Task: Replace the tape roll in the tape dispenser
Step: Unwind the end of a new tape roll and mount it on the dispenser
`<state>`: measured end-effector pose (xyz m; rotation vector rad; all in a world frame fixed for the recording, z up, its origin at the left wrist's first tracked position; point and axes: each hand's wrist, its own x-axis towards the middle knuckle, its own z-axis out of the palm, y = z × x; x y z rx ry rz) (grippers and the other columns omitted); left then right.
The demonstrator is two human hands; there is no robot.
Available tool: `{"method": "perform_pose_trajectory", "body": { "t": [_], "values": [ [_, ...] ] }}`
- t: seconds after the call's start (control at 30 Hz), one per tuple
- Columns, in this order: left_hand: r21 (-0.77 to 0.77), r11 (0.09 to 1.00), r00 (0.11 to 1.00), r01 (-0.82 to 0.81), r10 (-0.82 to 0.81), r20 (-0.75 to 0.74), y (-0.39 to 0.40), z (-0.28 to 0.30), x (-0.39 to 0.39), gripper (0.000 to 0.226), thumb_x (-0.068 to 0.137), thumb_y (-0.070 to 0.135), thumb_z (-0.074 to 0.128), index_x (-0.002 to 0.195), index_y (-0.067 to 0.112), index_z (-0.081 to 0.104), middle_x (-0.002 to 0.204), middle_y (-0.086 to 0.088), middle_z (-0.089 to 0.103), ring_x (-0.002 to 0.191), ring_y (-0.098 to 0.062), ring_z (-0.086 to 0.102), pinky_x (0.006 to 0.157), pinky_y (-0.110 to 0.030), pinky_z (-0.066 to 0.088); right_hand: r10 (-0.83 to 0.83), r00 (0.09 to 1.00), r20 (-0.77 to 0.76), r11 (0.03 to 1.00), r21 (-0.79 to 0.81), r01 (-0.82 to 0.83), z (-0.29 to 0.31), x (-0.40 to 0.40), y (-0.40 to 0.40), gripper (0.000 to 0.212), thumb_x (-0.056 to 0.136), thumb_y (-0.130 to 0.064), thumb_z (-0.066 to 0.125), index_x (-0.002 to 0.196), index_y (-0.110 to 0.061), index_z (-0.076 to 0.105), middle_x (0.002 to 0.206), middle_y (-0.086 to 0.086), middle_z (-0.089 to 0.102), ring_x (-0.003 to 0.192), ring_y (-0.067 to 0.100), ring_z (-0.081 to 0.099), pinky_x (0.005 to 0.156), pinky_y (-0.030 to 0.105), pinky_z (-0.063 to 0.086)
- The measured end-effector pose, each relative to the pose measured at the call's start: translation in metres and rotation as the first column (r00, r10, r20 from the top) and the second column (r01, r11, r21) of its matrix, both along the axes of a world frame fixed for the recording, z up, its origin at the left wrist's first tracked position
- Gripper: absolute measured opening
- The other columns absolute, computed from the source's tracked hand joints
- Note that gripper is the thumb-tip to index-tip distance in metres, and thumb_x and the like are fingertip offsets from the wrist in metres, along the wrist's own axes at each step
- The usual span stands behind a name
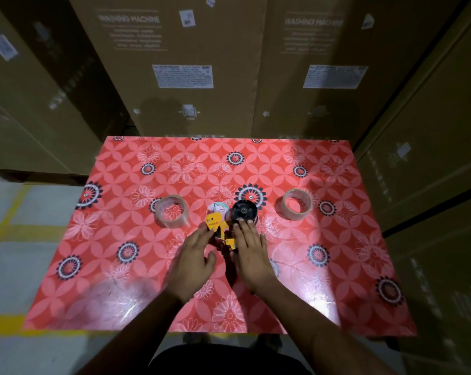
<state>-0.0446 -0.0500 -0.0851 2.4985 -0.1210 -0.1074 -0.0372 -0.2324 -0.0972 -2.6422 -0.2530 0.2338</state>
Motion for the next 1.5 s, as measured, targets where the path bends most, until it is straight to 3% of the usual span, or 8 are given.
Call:
{"method": "perform_pose_trajectory", "body": {
  "t": [0.33, 0.6, 0.77, 0.83, 0.97, 1.13, 1.27, 1.5],
  "values": [
    [0.117, 0.99, 0.997, 0.077, -0.075, -0.023, 0.043, -0.006, 0.011, 0.052, 0.095, 0.029, 0.053, 0.145, 0.018, 0.045, 0.149, -0.004, 0.048, 0.138, -0.019, 0.039, 0.116, -0.043, 0.036, -0.19, 0.981, -0.04, 0.981, -0.032, 0.189, 0.009, 0.014, 0.035, 0.067, 0.104, -0.047, 0.024, 0.161, -0.018, 0.007, 0.17, 0.002, -0.002, 0.157, 0.023, -0.009, 0.124, 0.058, 0.002],
    [0.26, 0.965, 0.999, 0.036, -0.041, 0.016, 0.073, 0.008, 0.071, 0.057, 0.091, 0.012, 0.061, 0.145, 0.013, 0.042, 0.134, -0.006, 0.058, 0.122, -0.021, 0.053, 0.108, -0.039, 0.044, -0.234, 0.968, 0.086, 0.972, 0.048, 0.231, 0.018, -0.006, 0.021, 0.058, 0.1, -0.035, 0.046, 0.153, -0.016, 0.032, 0.161, 0.011, 0.027, 0.149, 0.03, 0.022, 0.12, 0.052, 0.025],
    [0.266, 0.96, 0.99, 0.088, -0.056, -0.128, 0.074, 0.009, 0.088, 0.07, 0.092, -0.006, 0.048, 0.151, 0.02, 0.022, 0.072, 0.001, 0.06, 0.053, -0.014, 0.06, 0.044, -0.024, 0.045, -0.228, 0.96, 0.166, 0.974, 0.054, 0.222, 0.02, -0.015, 0.023, 0.055, 0.098, -0.032, 0.051, 0.15, -0.017, 0.038, 0.154, 0.01, 0.039, 0.142, 0.029, 0.034, 0.114, 0.052, 0.034],
    [0.178, 0.983, 0.991, 0.051, -0.028, -0.129, 0.074, 0.014, 0.091, 0.07, 0.093, -0.004, 0.05, 0.15, 0.024, 0.021, 0.083, -0.006, 0.069, 0.056, -0.02, 0.066, 0.04, -0.033, 0.048, -0.231, 0.956, 0.181, 0.972, 0.08, 0.22, 0.026, -0.017, 0.024, 0.055, 0.097, -0.033, 0.051, 0.149, -0.019, 0.039, 0.15, 0.006, 0.043, 0.138, 0.026, 0.038, 0.111, 0.049, 0.037],
    [-0.324, 0.929, 0.978, -0.179, 0.132, -0.163, 0.064, 0.043, 0.076, 0.07, 0.093, 0.0, 0.06, 0.143, 0.041, 0.032, 0.137, -0.015, 0.061, 0.1, -0.03, 0.071, 0.075, -0.053, 0.062, -0.214, 0.959, 0.187, 0.952, 0.261, 0.162, 0.045, -0.013, 0.023, 0.048, 0.098, -0.024, 0.055, 0.145, -0.024, 0.044, 0.139, -0.002, 0.051, 0.129, 0.017, 0.044, 0.106, 0.041, 0.043],
    [-0.743, 0.631, 0.965, -0.225, 0.036, -0.261, 0.038, 0.095, 0.033, 0.05, 0.092, 0.002, 0.066, 0.127, 0.034, 0.047, 0.11, -0.014, 0.074, 0.091, -0.034, 0.072, 0.07, -0.051, 0.058, -0.116, 0.983, 0.144, 0.818, 0.575, 0.012, 0.092, -0.005, 0.029, 0.044, 0.099, -0.019, 0.057, 0.142, -0.027, 0.05, 0.133, -0.005, 0.058, 0.119, 0.007, 0.058, 0.092, 0.029, 0.052],
    [-0.874, 0.453, 0.977, -0.176, -0.027, -0.211, 0.019, 0.121, 0.011, 0.029, 0.094, -0.01, 0.059, 0.109, 0.011, 0.047, 0.094, -0.016, 0.075, 0.076, -0.021, 0.071, 0.067, -0.031, 0.058, -0.019, 0.987, 0.157, 0.751, 0.655, -0.089, 0.12, -0.002, 0.031, 0.044, 0.095, -0.017, 0.061, 0.138, -0.024, 0.056, 0.134, -0.01, 0.059, 0.114, 0.011, 0.061, 0.09, 0.028, 0.052],
    [-0.895, 0.427, 0.978, -0.128, -0.095, -0.185, 0.006, 0.142, -0.009, 0.036, 0.091, -0.013, 0.061, 0.12, 0.006, 0.053, 0.112, -0.015, 0.073, 0.096, -0.021, 0.071, 0.077, -0.03, 0.058, -0.118, 0.988, 0.102, 0.618, 0.786, -0.007, 0.123, -0.01, 0.022, 0.034, 0.088, -0.02, 0.072, 0.12, -0.031, 0.07, 0.112, -0.007, 0.073, 0.089, 0.02, 0.071, 0.075, 0.039, 0.058]
  ]
}}
